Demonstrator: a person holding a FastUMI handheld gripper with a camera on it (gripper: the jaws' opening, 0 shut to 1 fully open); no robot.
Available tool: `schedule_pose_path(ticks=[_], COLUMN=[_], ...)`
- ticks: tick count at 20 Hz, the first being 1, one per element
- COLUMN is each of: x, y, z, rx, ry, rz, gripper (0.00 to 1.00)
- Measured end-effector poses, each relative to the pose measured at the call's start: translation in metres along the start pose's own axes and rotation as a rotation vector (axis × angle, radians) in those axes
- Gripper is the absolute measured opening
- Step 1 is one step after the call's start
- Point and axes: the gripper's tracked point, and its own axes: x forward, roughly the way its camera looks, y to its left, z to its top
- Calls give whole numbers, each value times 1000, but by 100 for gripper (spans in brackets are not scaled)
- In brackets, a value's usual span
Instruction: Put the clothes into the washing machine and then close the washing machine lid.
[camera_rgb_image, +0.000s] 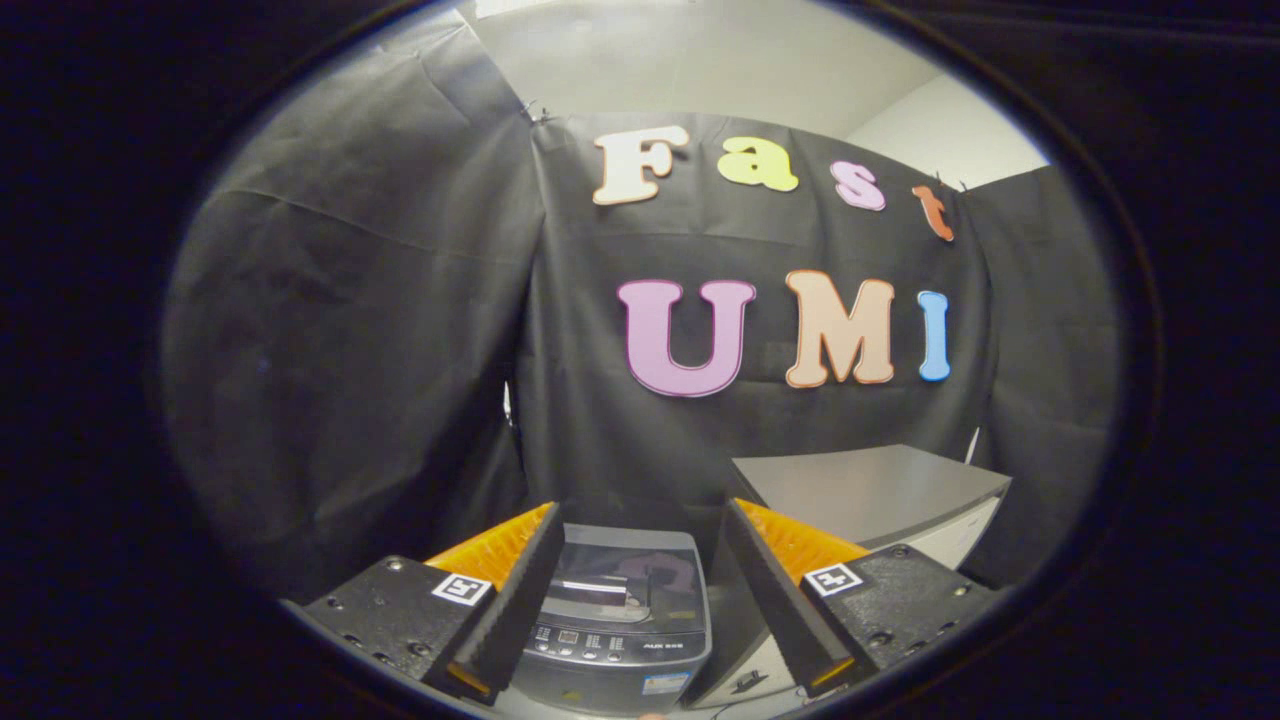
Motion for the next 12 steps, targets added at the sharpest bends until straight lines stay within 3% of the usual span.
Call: schedule_pose_path(ticks=[12], x=[-88], y=[-68], z=[-1], rx=[-82], ry=[-34], rz=[-47], gripper=[100])
